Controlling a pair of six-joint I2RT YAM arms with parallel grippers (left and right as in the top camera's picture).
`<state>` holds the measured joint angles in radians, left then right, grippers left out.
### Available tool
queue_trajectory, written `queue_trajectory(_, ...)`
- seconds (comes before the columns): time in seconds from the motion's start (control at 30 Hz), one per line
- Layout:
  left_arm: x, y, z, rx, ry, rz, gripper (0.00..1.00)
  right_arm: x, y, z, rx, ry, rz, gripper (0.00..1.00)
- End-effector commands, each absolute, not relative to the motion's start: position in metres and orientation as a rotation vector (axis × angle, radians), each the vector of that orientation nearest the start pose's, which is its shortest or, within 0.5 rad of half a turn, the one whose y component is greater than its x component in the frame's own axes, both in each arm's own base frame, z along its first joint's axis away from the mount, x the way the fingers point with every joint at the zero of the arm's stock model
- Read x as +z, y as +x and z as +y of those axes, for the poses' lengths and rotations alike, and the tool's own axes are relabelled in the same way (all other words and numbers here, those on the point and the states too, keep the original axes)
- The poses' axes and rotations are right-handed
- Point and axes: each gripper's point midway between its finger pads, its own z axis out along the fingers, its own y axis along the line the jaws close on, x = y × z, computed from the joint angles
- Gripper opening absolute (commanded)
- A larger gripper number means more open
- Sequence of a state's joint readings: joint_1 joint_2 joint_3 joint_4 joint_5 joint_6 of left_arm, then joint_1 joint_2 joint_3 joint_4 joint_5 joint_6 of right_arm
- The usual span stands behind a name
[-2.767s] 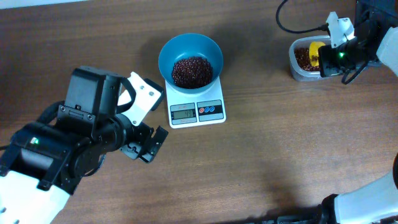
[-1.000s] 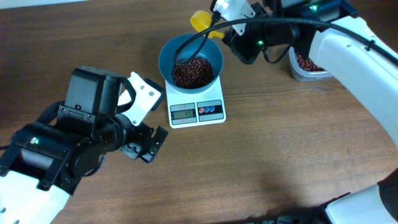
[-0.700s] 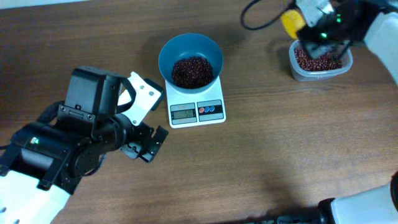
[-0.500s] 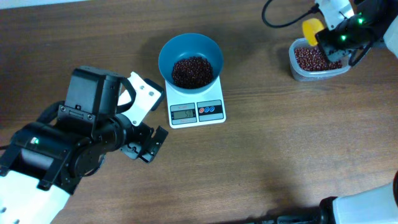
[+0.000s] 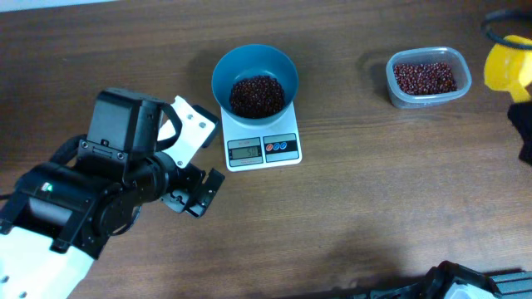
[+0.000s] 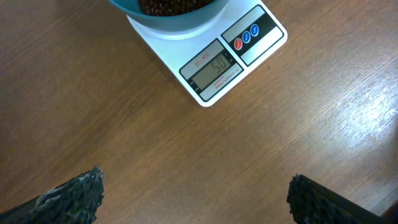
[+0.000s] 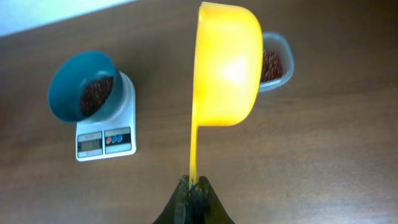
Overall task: Scoop item into bowl and weigh 50g on scale
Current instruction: 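Move the scoop to the right of the tub and set it on the table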
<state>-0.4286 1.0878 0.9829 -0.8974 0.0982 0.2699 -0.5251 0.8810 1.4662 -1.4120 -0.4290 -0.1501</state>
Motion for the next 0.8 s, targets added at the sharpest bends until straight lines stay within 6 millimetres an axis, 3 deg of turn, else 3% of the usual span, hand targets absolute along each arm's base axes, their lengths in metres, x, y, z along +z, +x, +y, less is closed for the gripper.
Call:
queue_trajectory(0.0,0.176,0.246,-0.132,-0.193,0.934,2.396,0.98,0.322,0.162,-0.014,0.207,0.373,2.236,0.04)
queue_trajectory(0.07,0.176,0.246,-0.132,-0.193,0.934,2.396,0.98,0.29,0.152,-0.005,0.306,0.534,2.21,0.04)
queue_trajectory(0.13,0.176,0.246,-0.132,-0.193,0.934,2.396,0.98,0.273,0.162,0.007,0.42,0.509,2.101,0.04)
queue_trajectory(0.27,0.176,0.246,-0.132,-0.193,0.933,2.397,0.98,0.191,0.186,0.027,0.737,0.514,2.092,0.04)
queue_trajectory(0.3,0.176,0.246,-0.132,-0.193,0.933,2.396,0.98,0.16,0.186,0.028,0.779,0.559,2.137,0.04)
queue_trajectory(0.43,0.176,0.246,-0.132,-0.193,0.934,2.396,0.98,0.108,0.184,0.031,0.837,0.623,2.196,0.04)
queue_trajectory(0.57,0.176,0.246,-0.132,-0.193,0.933,2.396,0.98,0.087,0.198,0.023,0.8,0.568,2.148,0.06)
queue_trajectory(0.6,0.176,0.246,-0.132,-0.193,0.933,2.396,0.98,0.085,0.2,0.018,0.766,0.575,2.147,0.18)
queue_trajectory(0.63,0.176,0.246,-0.132,-0.193,0.933,2.396,0.98,0.08,0.2,0.01,0.703,0.608,2.159,0.22)
queue_trajectory(0.67,0.176,0.246,-0.132,-0.193,0.934,2.396,0.98,0.071,0.198,-0.01,0.562,0.678,2.178,0.31)
queue_trajectory(0.73,0.176,0.246,-0.132,-0.193,0.933,2.396,0.98,0.069,0.199,-0.016,0.521,0.693,2.176,0.39)
queue_trajectory(0.77,0.176,0.246,-0.132,-0.193,0.934,2.396,0.98,0.07,0.199,-0.014,0.544,0.72,2.169,0.54)
